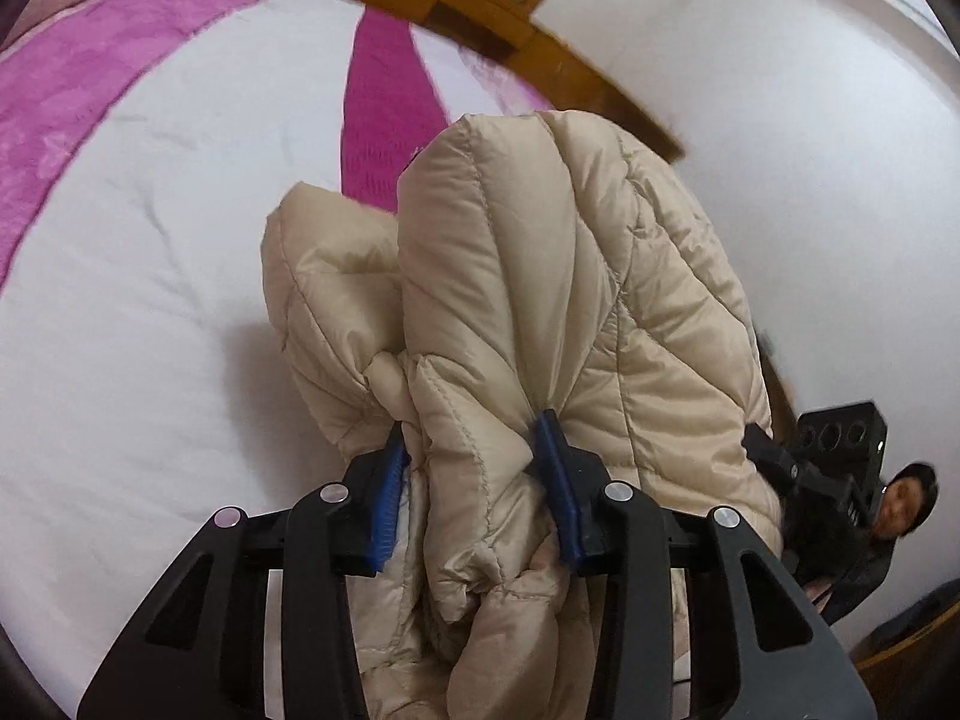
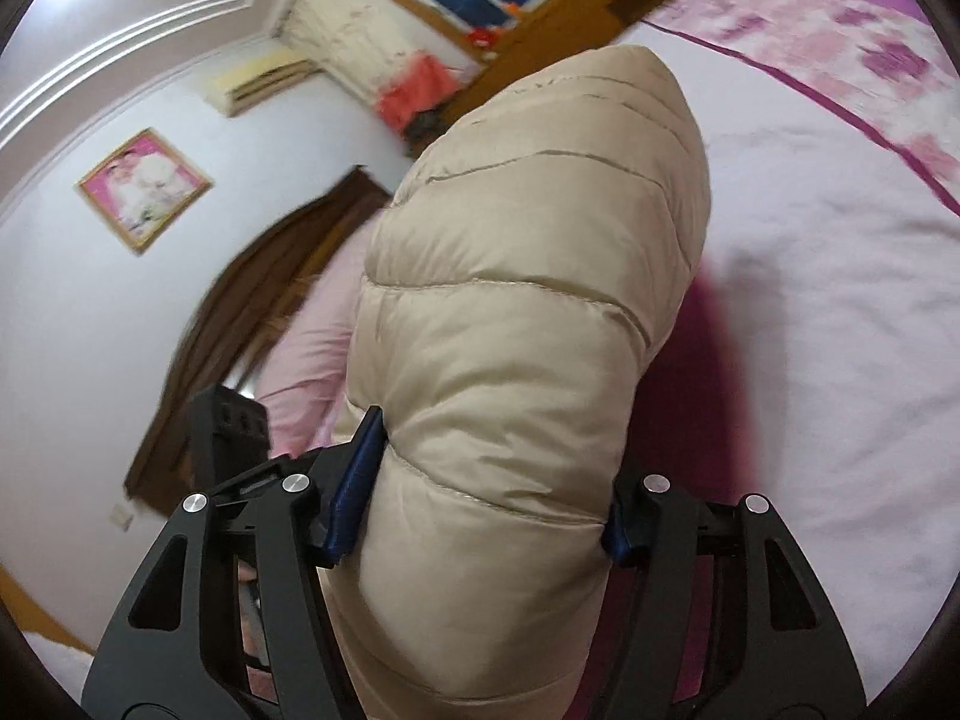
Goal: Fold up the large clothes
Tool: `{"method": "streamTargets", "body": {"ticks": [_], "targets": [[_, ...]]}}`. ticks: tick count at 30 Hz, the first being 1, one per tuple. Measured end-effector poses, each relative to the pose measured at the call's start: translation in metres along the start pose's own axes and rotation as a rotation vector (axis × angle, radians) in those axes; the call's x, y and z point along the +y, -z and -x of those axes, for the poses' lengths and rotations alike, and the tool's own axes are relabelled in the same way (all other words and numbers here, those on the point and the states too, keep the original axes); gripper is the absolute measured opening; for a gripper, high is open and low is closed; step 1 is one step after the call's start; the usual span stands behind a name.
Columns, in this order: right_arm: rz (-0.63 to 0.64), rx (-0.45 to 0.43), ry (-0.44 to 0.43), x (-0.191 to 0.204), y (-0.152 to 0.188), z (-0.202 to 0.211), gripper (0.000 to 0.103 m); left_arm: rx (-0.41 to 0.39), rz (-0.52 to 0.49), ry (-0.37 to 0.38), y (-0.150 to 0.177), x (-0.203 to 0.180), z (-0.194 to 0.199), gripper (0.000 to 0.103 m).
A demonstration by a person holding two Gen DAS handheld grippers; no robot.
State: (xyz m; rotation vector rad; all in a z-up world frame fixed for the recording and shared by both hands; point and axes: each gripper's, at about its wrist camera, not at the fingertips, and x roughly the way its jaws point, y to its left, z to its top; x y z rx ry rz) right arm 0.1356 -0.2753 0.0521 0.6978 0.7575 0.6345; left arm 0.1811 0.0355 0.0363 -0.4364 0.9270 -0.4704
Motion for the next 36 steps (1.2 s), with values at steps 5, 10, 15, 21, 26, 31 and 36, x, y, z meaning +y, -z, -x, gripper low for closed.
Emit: {"method": "streamTargets", "body": {"ticks": [5, 10, 15, 21, 26, 31, 36], "targets": [[-0.102, 0.074, 0.126, -0.035, 0.022, -0.012, 0.072, 0.075, -0.028, -0.12, 0.019, 0.006, -0.026, 0.044], [-0.079, 0.036, 0.223, -0.025, 0.027, 0.006, 0.073, 0.075, -0.067, -0.184, 0.029, 0.007, -0.02, 0.045], [-0.033, 0.005, 0.292, -0.013, 0.034, 0.014, 0.042, 0.074, -0.054, -0.239, 0.034, 0.018, -0.02, 0.045], [0.023, 0.078, 0.369, -0.028, 0.043, -0.02, 0.044, 0.073, -0.078, -0.312, 0.043, 0.029, -0.02, 0.045], [0.044, 0.081, 0.417, -0.031, 0.046, -0.022, 0.045, 0.073, -0.075, -0.331, 0.033, 0.031, -0.017, 0.048], [0.075, 0.04, 0.479, -0.019, 0.052, 0.004, 0.058, 0.008, -0.107, -0.338, 0.047, 0.012, 0.017, 0.063], [0.072, 0.033, 0.485, 0.0, 0.066, 0.028, 0.078, -0.066, -0.166, -0.343, 0.062, -0.019, 0.049, 0.085]]}}
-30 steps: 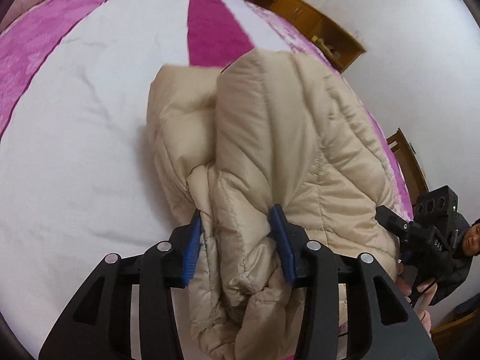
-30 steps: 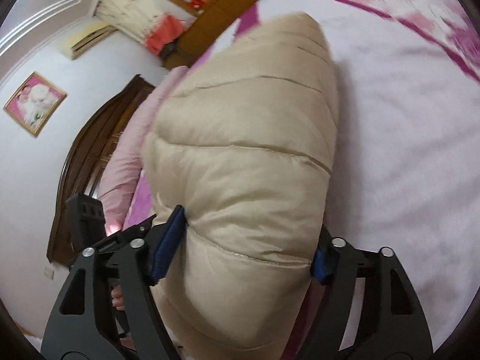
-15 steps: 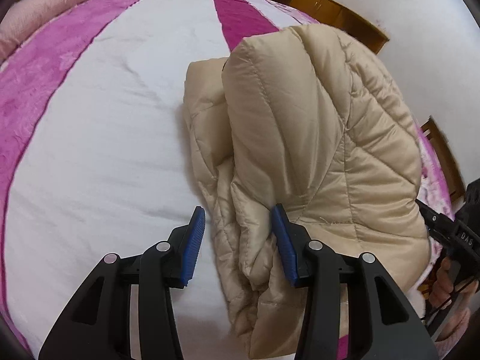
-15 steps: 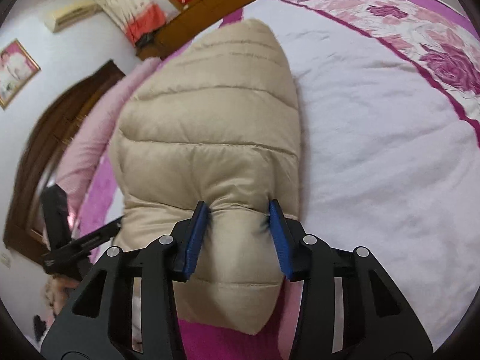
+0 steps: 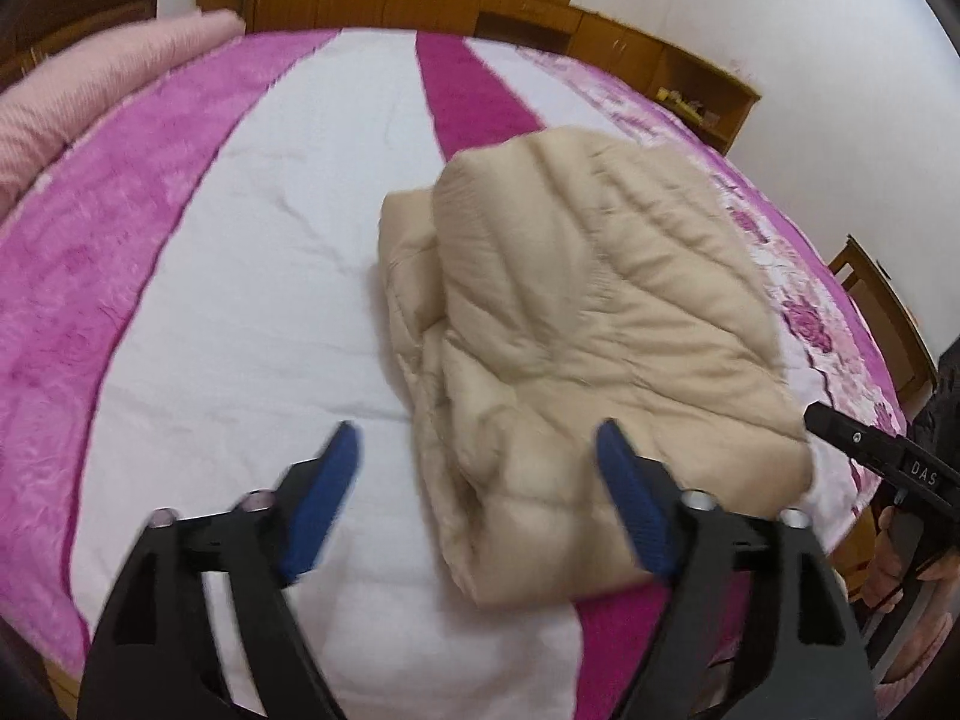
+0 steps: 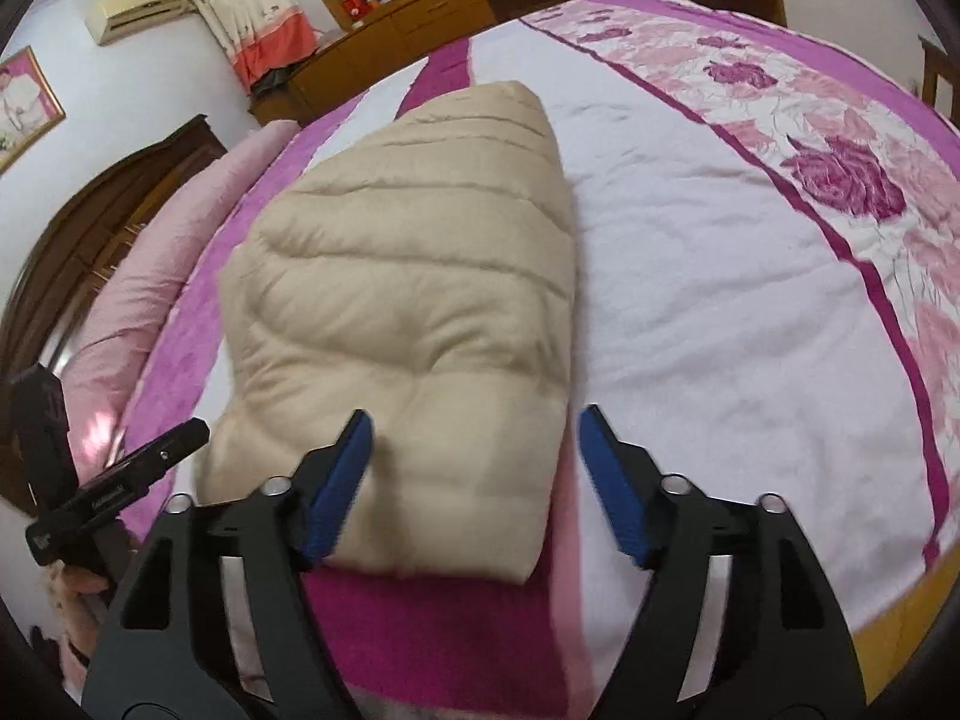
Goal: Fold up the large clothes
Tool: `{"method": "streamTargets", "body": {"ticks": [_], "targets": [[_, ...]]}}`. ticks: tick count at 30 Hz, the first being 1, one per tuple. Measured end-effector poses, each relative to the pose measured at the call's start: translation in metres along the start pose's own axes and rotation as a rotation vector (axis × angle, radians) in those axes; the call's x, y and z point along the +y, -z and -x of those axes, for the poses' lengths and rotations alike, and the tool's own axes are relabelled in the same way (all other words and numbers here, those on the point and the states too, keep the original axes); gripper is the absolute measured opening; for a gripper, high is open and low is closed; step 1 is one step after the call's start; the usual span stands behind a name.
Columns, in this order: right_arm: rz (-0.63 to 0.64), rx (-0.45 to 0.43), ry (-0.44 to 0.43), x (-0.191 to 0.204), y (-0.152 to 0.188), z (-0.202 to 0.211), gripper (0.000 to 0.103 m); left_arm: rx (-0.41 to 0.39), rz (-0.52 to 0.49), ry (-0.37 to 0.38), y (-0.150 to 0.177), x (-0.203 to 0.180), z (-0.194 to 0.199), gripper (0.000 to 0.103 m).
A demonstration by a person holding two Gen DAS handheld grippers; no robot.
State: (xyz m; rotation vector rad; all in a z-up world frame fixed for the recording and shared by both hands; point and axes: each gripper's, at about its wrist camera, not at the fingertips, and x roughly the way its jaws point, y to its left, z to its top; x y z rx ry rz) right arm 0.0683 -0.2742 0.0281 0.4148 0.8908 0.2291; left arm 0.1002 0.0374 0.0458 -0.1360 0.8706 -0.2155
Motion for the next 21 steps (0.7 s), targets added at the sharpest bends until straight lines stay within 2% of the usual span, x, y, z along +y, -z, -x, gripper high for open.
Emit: {"method": "streamTargets", "body": {"ticks": [2, 3, 8, 12, 21], "targets": [[0.028, -0.005, 0.015, 0.008, 0.009, 0.011, 0.081, -0.031, -0.015, 0.006, 0.008, -0.011, 0.013, 0.089], [0.044, -0.005, 0.025, 0.012, 0.014, 0.016, 0.088, -0.037, -0.021, 0.007, 0.013, -0.016, 0.016, 0.09], [0.072, -0.012, 0.019, 0.025, 0.034, 0.036, 0.089, -0.015, -0.054, 0.041, 0.027, -0.038, 0.026, 0.095], [0.096, -0.035, 0.052, 0.033, 0.043, 0.048, 0.096, -0.008, -0.035, 0.016, 0.036, -0.039, 0.031, 0.096], [0.122, -0.061, 0.043, 0.041, 0.068, 0.061, 0.098, -0.004, -0.021, -0.062, 0.057, -0.047, 0.044, 0.097]]}}
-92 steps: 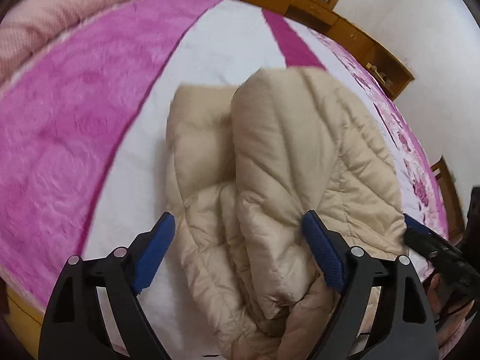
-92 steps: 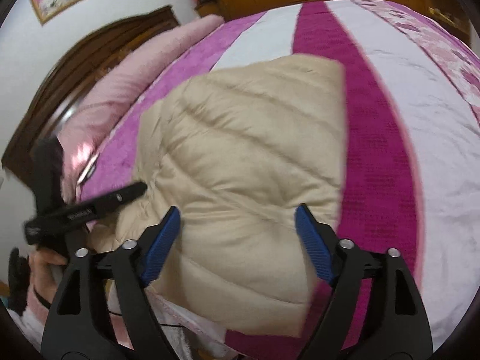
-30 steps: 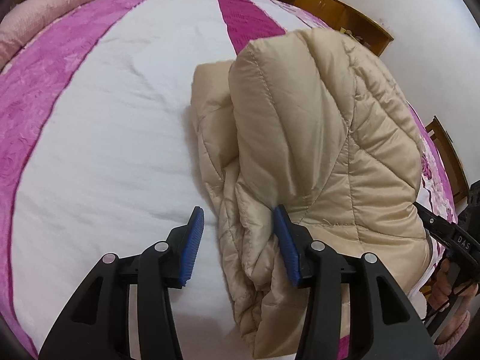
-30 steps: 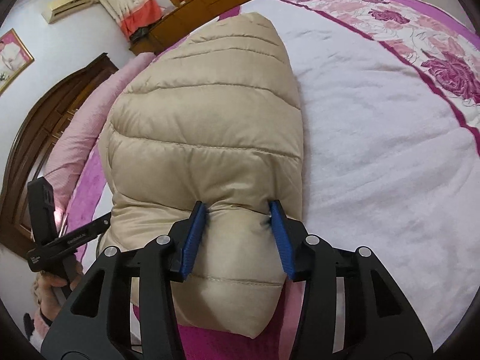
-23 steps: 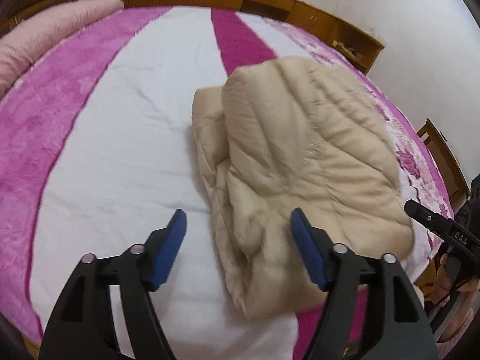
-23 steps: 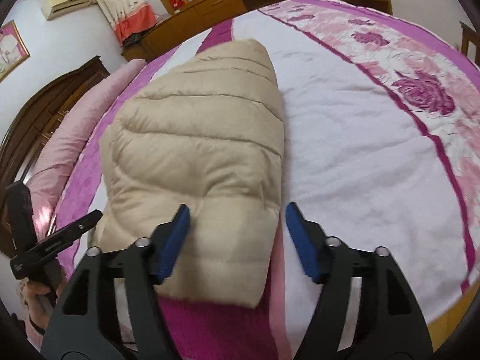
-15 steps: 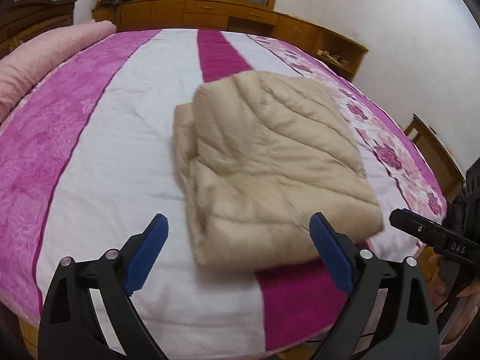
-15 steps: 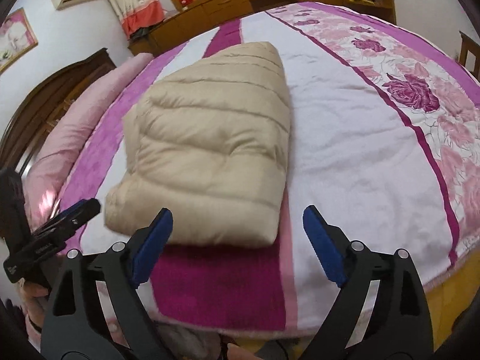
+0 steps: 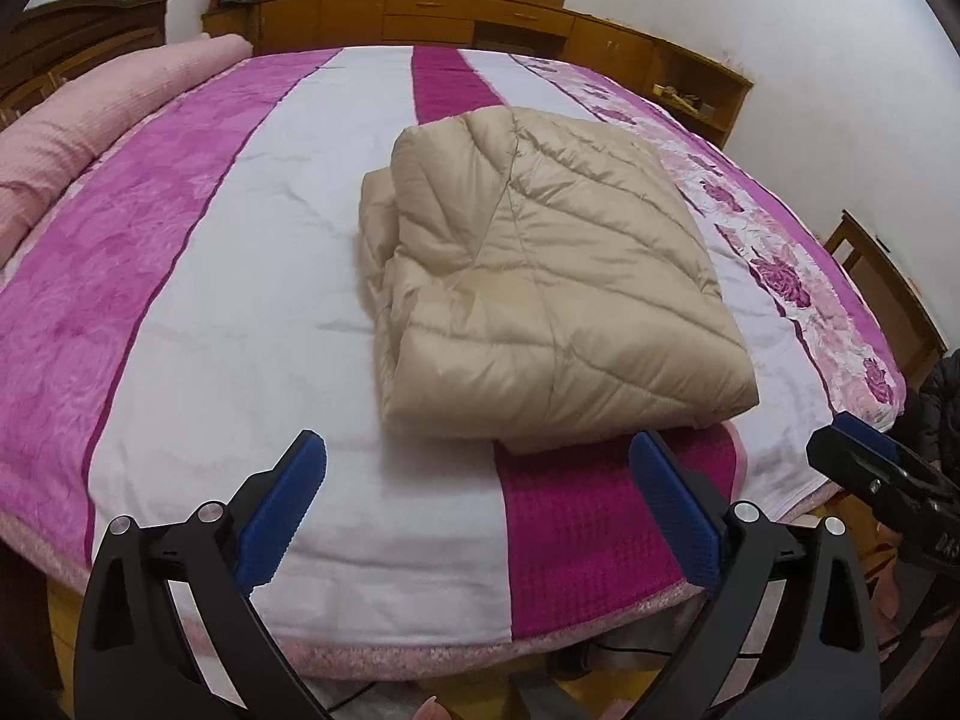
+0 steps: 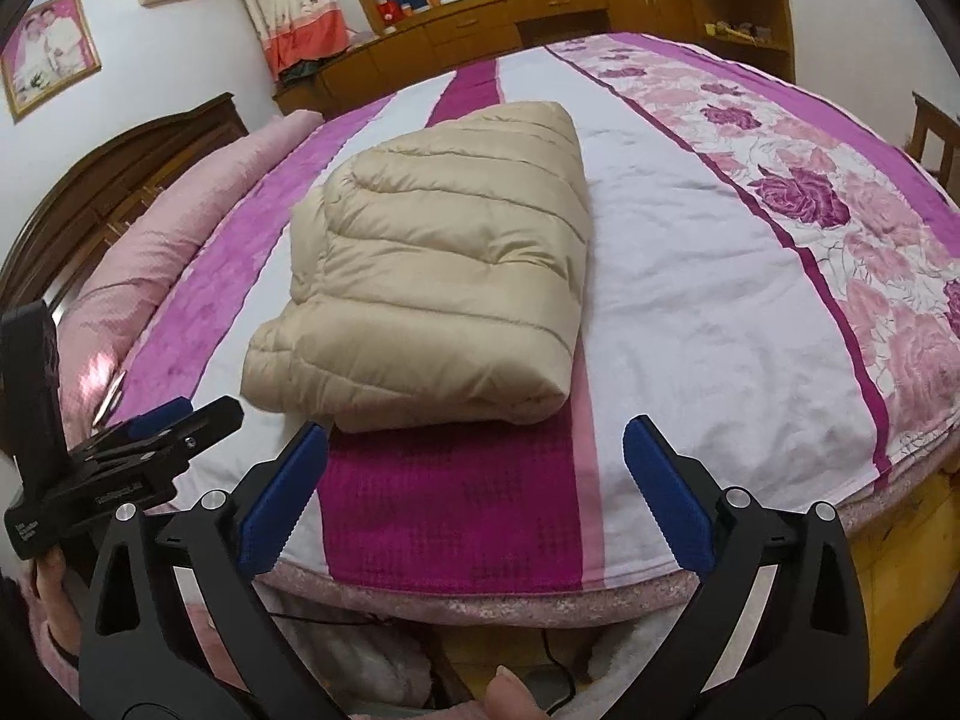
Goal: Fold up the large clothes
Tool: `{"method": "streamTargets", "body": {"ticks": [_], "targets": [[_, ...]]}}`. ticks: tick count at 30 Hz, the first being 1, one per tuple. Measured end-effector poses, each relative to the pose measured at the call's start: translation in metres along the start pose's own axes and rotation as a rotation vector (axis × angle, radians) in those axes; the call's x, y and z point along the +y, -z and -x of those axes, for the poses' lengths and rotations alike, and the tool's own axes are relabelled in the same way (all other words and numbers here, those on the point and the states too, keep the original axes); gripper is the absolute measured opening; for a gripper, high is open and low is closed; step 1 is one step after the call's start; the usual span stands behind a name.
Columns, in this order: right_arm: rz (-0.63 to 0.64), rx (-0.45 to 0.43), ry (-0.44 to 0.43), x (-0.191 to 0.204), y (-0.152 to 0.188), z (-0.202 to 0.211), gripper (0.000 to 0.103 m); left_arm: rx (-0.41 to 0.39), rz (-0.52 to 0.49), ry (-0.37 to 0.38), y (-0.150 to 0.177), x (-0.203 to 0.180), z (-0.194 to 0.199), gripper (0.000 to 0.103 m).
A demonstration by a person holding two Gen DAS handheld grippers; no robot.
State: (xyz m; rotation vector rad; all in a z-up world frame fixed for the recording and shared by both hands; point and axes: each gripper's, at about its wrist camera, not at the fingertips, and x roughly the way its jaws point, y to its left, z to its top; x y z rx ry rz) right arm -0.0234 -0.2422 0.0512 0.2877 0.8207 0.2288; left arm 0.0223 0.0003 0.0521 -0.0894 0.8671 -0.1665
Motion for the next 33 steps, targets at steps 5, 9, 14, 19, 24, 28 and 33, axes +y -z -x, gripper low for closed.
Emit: {"method": "streamTargets", "body": {"ticks": [5, 9, 14, 19, 24, 28, 33], "targets": [[0.0, -0.015, 0.031, 0.004, 0.008, 0.003, 0.098, 0.01, -0.031, -0.005, 0.009, -0.013, 0.001, 0.097], [0.002, -0.035, 0.063, 0.009, 0.013, 0.002, 0.098, 0.004, -0.075, -0.048, 0.015, -0.024, 0.003, 0.097], [0.01, -0.014, 0.059, 0.013, 0.018, -0.005, 0.098, 0.013, -0.091, -0.082, 0.022, -0.027, 0.002, 0.097], [0.008, -0.015, 0.066, 0.014, 0.02, -0.007, 0.098, 0.016, -0.077, -0.106, 0.023, -0.024, 0.003, 0.097], [0.007, -0.014, 0.075, 0.015, 0.022, -0.009, 0.098, 0.059, -0.076, -0.111, 0.025, -0.024, -0.004, 0.097], [0.009, 0.014, 0.078, 0.017, 0.025, -0.015, 0.098, 0.075, -0.06, -0.095, 0.028, -0.023, -0.005, 0.097], [0.011, 0.021, 0.075, 0.019, 0.029, -0.017, 0.098, 0.067, -0.061, -0.097, 0.029, -0.023, -0.004, 0.097]]}}
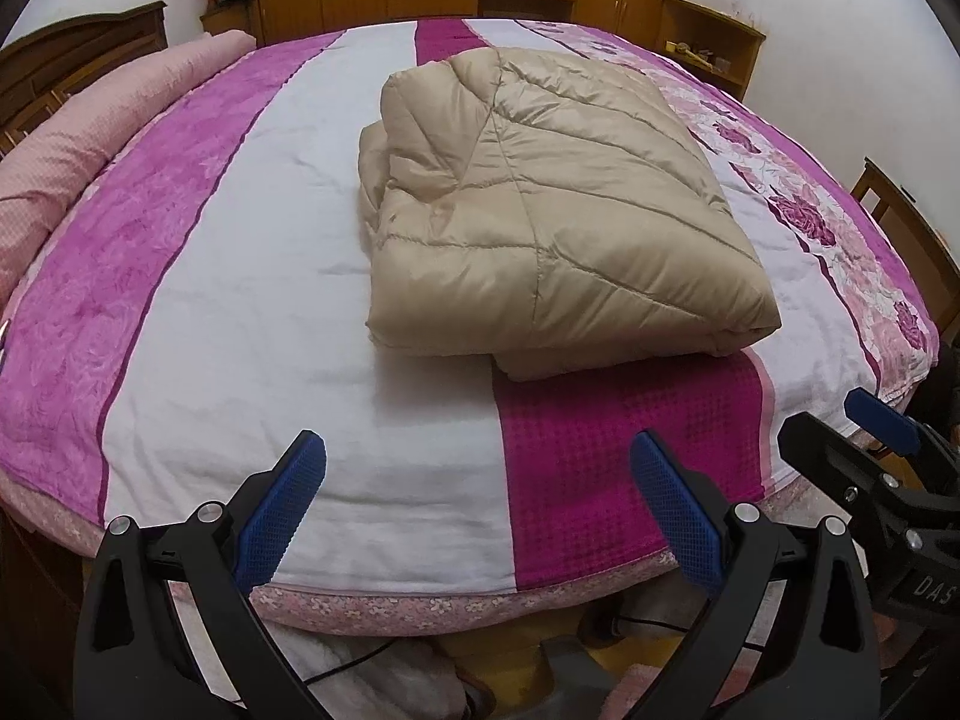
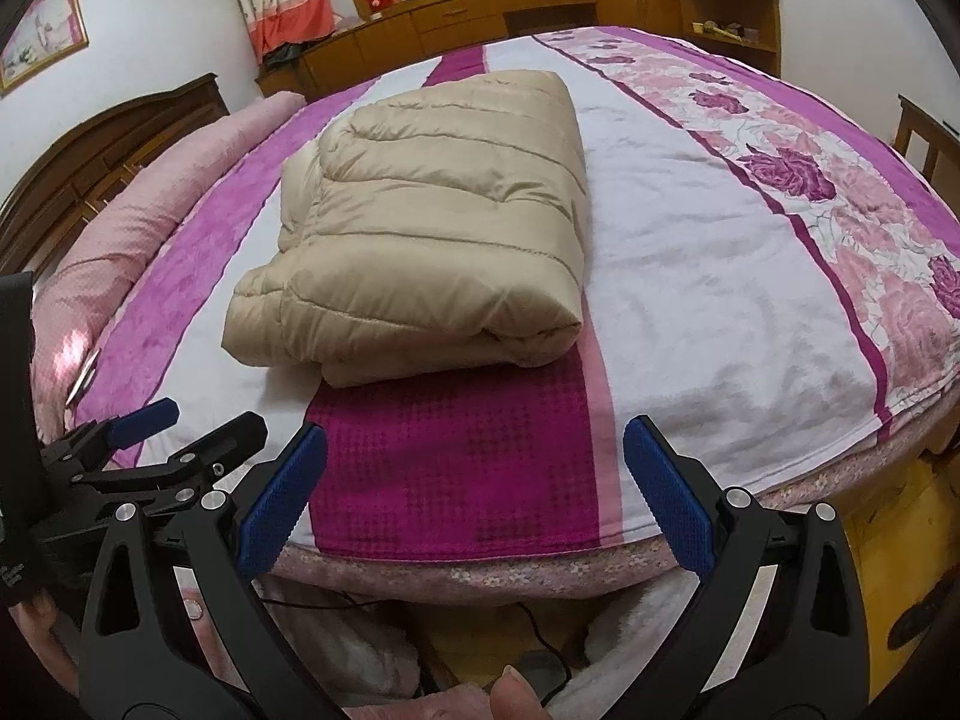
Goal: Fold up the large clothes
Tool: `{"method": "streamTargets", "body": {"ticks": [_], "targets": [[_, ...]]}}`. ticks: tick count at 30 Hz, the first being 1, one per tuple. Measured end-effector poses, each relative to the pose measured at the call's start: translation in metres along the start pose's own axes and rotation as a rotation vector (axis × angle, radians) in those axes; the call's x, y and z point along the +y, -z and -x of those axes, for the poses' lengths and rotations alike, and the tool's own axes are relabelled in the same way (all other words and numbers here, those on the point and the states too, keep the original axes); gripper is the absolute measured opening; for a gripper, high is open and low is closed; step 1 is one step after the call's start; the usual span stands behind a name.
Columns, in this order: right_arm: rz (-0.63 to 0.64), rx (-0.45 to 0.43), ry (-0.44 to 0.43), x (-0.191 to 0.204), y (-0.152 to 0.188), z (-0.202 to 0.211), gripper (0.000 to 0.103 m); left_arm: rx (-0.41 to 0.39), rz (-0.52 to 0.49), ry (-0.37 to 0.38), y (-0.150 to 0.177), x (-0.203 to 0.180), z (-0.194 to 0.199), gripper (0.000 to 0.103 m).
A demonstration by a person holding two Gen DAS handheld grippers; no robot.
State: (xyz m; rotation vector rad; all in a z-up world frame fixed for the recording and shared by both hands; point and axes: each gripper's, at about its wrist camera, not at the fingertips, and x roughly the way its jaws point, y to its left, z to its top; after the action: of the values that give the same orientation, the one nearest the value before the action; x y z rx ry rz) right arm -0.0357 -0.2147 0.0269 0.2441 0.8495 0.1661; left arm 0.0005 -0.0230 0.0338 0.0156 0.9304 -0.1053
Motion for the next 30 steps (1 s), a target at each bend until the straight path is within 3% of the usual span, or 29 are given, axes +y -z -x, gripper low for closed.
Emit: {"method": "streamTargets", "body": {"ticks": [30], "targets": [[0.016, 0.002, -0.002, 0.011, 0.0, -0.005, 0.098, -0.006, 0.013, -0.014, -0.001, 0.002, 0.0, 0.097]]}}
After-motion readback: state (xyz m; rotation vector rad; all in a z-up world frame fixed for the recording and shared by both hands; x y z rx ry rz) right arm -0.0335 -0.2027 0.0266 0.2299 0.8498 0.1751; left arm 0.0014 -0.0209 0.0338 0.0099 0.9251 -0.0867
